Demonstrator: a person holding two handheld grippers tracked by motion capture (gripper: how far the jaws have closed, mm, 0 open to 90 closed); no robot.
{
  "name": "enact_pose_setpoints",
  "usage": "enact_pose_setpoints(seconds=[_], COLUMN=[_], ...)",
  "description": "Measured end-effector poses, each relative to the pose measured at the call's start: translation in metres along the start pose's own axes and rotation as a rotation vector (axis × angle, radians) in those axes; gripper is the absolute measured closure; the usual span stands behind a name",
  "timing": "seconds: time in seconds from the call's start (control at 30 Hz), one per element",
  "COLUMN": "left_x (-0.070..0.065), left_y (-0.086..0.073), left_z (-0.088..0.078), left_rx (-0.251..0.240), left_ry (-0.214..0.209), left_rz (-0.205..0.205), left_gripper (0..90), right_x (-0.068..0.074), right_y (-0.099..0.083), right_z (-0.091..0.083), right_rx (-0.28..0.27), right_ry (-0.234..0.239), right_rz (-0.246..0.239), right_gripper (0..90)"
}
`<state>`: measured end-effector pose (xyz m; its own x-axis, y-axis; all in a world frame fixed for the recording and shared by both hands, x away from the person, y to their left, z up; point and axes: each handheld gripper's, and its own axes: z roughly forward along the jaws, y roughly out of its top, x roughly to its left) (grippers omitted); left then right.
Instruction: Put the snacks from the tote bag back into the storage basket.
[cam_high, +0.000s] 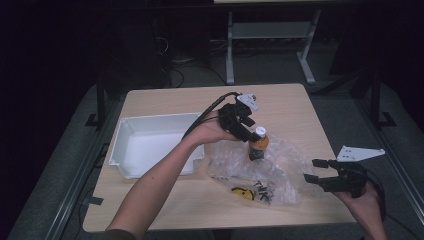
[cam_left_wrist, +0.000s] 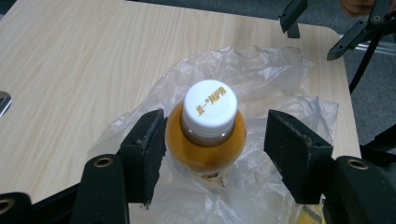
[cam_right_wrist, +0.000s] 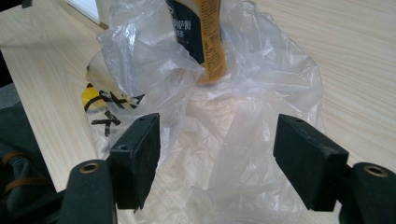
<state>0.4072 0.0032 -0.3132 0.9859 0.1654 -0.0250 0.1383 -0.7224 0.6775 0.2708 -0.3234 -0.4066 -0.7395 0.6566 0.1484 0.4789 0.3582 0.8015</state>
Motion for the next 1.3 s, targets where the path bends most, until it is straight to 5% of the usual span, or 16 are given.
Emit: enact_pose_setpoints(seconds=[0.33,0.77,1.3], left_x=[0.005,0.012,0.014], left_y=[0.003,0.003,0.003], left_z=[0.006,0.015,0.017], left_rx=[0.031,0.044,0.039], left_ry=[-0.026,-0.067,-0.071], left_rz=[0.029,0.015,0.047], left_gripper=[39.4,43.9,55.4], right_x=[-0.001,-0.001,0.001], right_y=[0.0,-0.005,-0.003], right_z=[0.002,-0.001,0.002], right_rx=[-0.003,0.0,0.01], right_ry=[0.012,0.004,0.014], right_rz=[0.004,0.012,0.007], right_gripper=[30.8,30.2,30.2])
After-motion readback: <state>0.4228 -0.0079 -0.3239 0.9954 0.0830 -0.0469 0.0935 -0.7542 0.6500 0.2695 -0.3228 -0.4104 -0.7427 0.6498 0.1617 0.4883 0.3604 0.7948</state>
